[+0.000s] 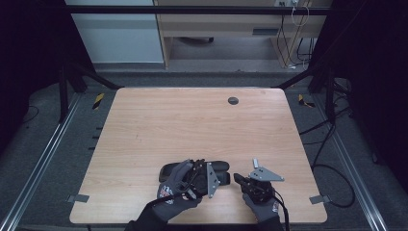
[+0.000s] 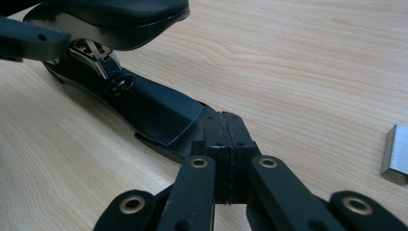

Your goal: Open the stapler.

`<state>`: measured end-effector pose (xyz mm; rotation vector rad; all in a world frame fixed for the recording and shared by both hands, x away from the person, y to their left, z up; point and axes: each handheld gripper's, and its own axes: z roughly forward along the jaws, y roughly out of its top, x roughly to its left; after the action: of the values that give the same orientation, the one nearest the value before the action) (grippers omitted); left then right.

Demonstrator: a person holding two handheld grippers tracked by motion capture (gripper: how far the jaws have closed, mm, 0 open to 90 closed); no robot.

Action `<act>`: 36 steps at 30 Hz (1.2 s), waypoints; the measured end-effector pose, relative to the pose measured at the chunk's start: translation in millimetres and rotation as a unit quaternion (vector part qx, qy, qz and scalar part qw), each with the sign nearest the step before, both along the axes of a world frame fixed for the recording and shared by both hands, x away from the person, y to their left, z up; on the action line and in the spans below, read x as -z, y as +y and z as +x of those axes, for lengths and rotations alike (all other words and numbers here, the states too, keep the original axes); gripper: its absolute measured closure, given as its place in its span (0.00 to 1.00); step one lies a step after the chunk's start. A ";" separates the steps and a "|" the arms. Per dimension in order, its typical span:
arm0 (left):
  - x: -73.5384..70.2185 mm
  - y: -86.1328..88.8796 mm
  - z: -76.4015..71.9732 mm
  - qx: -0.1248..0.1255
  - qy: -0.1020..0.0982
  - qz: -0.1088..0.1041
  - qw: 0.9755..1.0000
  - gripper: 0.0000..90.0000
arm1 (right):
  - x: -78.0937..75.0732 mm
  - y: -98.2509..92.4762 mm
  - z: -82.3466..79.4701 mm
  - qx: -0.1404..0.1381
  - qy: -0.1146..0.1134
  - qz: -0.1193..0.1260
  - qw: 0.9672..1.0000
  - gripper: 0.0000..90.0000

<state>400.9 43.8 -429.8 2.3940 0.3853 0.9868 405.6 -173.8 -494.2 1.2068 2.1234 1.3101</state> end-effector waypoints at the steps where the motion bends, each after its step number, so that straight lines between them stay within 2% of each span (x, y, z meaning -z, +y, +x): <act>1: 0.0 0.0 0.0 0.000 0.000 0.000 1.000 0.43 | 0.0 0.0 0.0 0.000 0.000 0.000 1.000 1.00; 3: 2.1 -2.3 0.7 0.000 0.000 0.007 1.000 0.43 | 0.3 0.4 0.2 -0.002 -0.001 -0.001 1.000 1.00; 4: 3.3 -4.2 1.4 0.001 -0.004 0.017 1.000 0.43 | 0.3 0.6 0.1 -0.002 0.000 -0.001 1.000 1.00; 6: 4.8 -6.5 2.4 0.002 -0.008 0.013 1.000 0.43 | 0.7 1.1 0.4 -0.002 -0.002 -0.002 1.000 1.00; 8: 5.1 -9.2 3.4 0.005 -0.011 0.025 1.000 0.44 | 1.3 1.5 0.7 -0.003 -0.003 -0.003 1.000 1.00; 11: 6.9 -12.0 4.0 0.006 -0.015 0.027 1.000 0.45 | 1.3 2.2 0.4 -0.002 -0.001 -0.002 1.000 1.00; 12: 8.0 -14.7 5.1 0.007 -0.018 0.041 0.999 0.45 | 1.3 2.3 0.5 -0.002 -0.003 0.000 1.000 1.00; 13: 8.0 -14.7 5.1 0.007 -0.018 0.041 0.999 0.45 | 1.3 2.3 0.5 -0.002 -0.003 0.000 1.000 1.00; 14: 10.0 -17.6 5.8 0.007 -0.025 0.050 0.998 0.46 | 1.6 2.7 0.5 0.000 -0.001 0.002 1.000 1.00; 27: 15.8 -25.1 11.8 0.003 -0.037 0.073 0.997 0.52 | 5.7 8.8 2.7 -0.004 0.004 0.003 1.000 1.00; 28: 15.9 -26.3 12.3 0.002 -0.041 0.084 0.996 0.52 | 6.2 9.7 3.1 -0.004 0.005 0.003 1.000 1.00; 36: 17.5 -30.6 12.7 0.000 -0.048 0.093 0.995 0.54 | 9.1 16.2 5.3 -0.006 0.008 0.001 1.000 1.00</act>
<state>413.7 13.3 -447.3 2.4980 0.2679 1.1786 410.9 -157.6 -503.3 1.2110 2.1428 1.3127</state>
